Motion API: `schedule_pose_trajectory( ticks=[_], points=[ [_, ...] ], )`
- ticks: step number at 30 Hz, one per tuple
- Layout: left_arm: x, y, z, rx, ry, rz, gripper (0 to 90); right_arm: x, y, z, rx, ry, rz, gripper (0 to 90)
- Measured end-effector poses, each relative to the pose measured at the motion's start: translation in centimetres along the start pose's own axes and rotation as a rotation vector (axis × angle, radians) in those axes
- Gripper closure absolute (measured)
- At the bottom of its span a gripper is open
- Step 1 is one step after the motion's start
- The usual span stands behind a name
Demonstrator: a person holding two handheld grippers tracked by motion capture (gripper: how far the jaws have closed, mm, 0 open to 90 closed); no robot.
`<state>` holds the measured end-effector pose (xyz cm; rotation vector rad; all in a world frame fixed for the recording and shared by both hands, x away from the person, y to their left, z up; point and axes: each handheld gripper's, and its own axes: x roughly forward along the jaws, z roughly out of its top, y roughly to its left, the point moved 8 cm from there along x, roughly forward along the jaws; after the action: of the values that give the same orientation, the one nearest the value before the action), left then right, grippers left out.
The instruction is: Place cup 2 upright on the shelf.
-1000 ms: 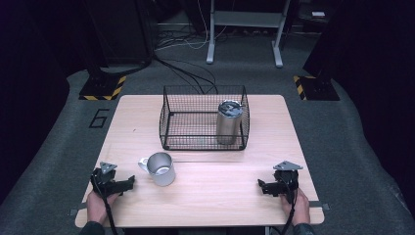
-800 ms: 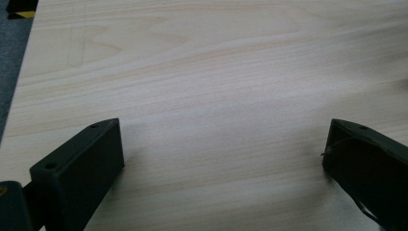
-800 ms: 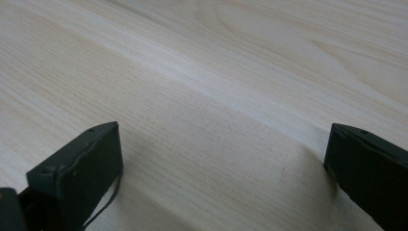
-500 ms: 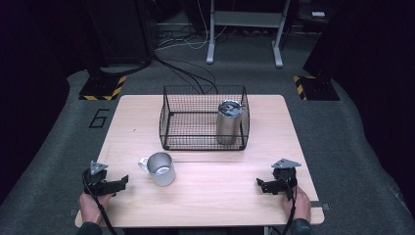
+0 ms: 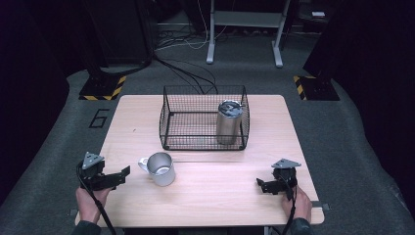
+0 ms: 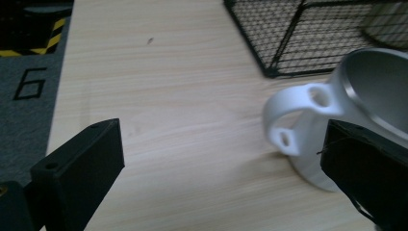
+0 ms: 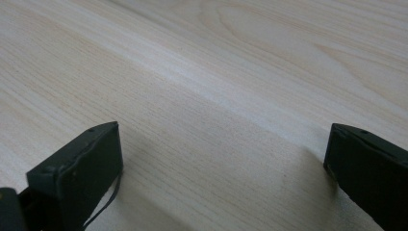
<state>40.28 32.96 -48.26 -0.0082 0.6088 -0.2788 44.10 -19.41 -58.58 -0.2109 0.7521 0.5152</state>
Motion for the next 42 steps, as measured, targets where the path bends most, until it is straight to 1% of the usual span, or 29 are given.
schedule_pose_trajectory(
  ticks=[1, 3, 4, 5, 7, 8, 9, 12, 13, 14, 16, 18, 22, 24, 27, 29, 31, 34, 36, 40, 42],
  points=[
    [-0.1, -0.5, 0.3, 0.004, -0.002, -0.011, 1.4, 0.0, 0.0, 0.0, 0.0, 0.0, 0.0, 0.0],
    [-0.1, -1.5, 0.8, -0.001, -0.022, -0.033, 0.5, 0.0, 0.0, 0.0, 0.0, 0.0, 0.0, 0.0],
    [-0.1, -2.0, 1.0, 0.005, -0.015, -0.048, 0.5, 0.0, 0.0, 0.0, 0.0, 0.0, 0.0, 0.0],
    [-0.1, -2.5, 1.1, 0.014, -0.015, -0.054, 0.5, 0.0, 0.0, 0.0, 0.001, 0.0, 0.0, 0.0],
    [0.2, -3.6, 1.4, 0.022, -0.024, -0.069, 0.5, 0.0, 0.0, 0.0, 0.001, 0.0, 0.0, 0.0],
    [0.3, -4.1, 1.5, 0.027, -0.015, -0.082, 0.5, 0.0, 0.0, 0.0, 0.001, 0.0, 0.0, 0.0],
    [0.6, -4.7, 1.6, 0.033, -0.019, -0.089, 0.5, 0.0, 0.0, 0.0, 0.0, 0.0, 0.0, 0.0],
    [1.3, -6.2, 1.8, 0.066, -0.003, -0.107, 0.5, 0.0, 0.0, 0.0, 0.002, -0.001, 0.0, 0.0],
    [1.7, -7.1, 1.9, 0.074, 0.002, -0.121, 0.5, 0.0, 0.0, 0.0, 0.001, -0.001, 0.0, 0.0],
    [1.7, -7.1, 1.9, 0.074, 0.002, -0.121, 0.5, 0.0, 0.0, 0.0, 0.001, -0.001, 0.0, 0.0],
    [2.2, -8.0, 2.0, 0.099, 0.007, -0.125, 0.5, 0.0, 0.0, 0.0, 0.001, 0.0, 0.0, 0.0],
    [2.7, -8.6, 2.0, 0.101, 0.014, -0.138, 0.5, 0.0, 0.0, 0.0, 0.002, -0.001, 0.0, 0.0],
    [3.4, -9.2, 2.3, 0.084, 0.022, -0.162, 0.3, 0.0, 0.0, 0.0, 0.003, -0.001, 0.0, 0.0],
    [3.9, -9.5, 2.3, 0.085, 0.031, -0.172, 0.3, 0.0, 0.0, 0.0, 0.0, 0.003, 0.0, 0.0],
    [4.5, -10.1, 2.1, 0.094, 0.047, -0.186, 0.1, 0.0, 0.0, 0.0, -0.001, 0.005, 0.002, 0.0],
    [4.8, -10.5, 2.1, 0.107, 0.047, -0.192, 0.0, 0.0, 0.0, 0.0, -0.001, 0.005, 0.002, 0.0],
    [5.0, -10.6, 2.1, 0.124, 0.051, -0.176, 0.0, 0.0, 0.0, 0.0, -0.001, 0.005, 0.002, 0.0],
    [5.3, -10.7, 2.2, 0.123, 0.053, -0.175, 0.0, 0.0, 0.0, 0.0, -0.001, 0.005, 0.003, 0.0],
    [5.6, -10.7, 2.1, 0.131, 0.059, -0.165, 0.0, 0.0, 0.0, 0.0, -0.002, 0.005, 0.003, 0.0],
    [6.3, -10.6, 1.6, 0.139, 0.084, -0.16, 0.8, 0.0, 0.0, 0.0, -0.002, 0.005, 0.003, 0.0],
    [6.6, -10.6, 1.5, 0.144, 0.08, -0.154, 2.4, 0.0, 0.0, 0.0, -0.001, 0.005, 0.003, 0.0]
  ],
)
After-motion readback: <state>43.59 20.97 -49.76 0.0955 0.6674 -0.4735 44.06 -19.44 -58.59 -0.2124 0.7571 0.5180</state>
